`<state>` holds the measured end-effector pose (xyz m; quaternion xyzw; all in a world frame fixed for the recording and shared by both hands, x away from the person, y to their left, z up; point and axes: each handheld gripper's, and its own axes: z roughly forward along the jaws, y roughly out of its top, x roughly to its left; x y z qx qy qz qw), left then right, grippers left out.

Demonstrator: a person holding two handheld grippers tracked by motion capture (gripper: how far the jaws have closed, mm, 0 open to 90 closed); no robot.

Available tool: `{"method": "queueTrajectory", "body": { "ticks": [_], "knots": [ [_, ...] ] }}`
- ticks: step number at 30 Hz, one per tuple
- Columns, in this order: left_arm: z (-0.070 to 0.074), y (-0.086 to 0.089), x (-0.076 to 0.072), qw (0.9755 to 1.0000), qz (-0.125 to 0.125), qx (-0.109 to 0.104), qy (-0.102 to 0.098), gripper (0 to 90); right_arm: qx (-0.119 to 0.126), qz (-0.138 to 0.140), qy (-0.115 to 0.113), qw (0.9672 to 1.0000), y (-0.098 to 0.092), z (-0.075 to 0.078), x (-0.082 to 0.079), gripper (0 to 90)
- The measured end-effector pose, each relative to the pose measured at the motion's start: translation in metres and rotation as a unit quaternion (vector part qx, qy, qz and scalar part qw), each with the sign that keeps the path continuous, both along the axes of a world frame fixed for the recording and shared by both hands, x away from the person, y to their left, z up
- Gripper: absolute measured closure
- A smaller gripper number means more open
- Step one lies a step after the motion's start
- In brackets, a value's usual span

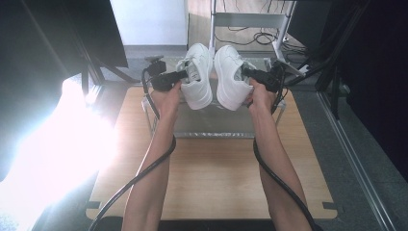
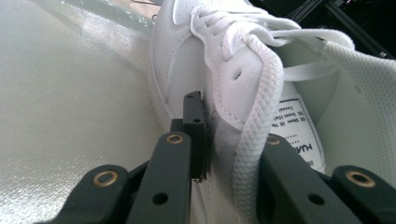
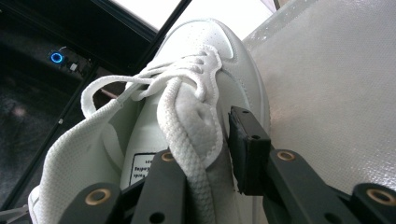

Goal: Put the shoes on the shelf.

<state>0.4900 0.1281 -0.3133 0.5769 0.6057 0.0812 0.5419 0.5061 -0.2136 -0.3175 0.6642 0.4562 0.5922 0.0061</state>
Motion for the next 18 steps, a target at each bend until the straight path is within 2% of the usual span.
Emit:
{"method": "queueTrajectory", "body": {
  "ticks": [7,11,13,16,18],
  "knots": [
    [0.0,-0.003,0.001,1.0,0.007,0.002,0.001,77.7,0.002,-0.001,-0.001,1.0,0.005,0.001,0.0,70.3],
    [-0.001,-0.005,0.002,1.0,0.008,0.003,-0.001,75.1,-0.014,0.0,-0.006,0.9999,0.013,0.004,-0.001,66.3],
    [0.0,-0.007,0.002,0.9999,0.007,0.012,-0.003,73.6,-0.018,0.0,-0.007,0.9998,0.015,0.005,-0.001,64.3],
    [0.002,-0.012,0.002,0.9995,0.006,0.03,-0.005,72.6,-0.01,-0.003,-0.007,0.9999,0.017,0.004,-0.001,61.5],
    [0.004,-0.013,0.002,0.9992,0.006,0.039,-0.006,72.4,-0.018,-0.004,-0.008,0.9998,0.02,0.005,-0.001,60.9]
  ]
}}
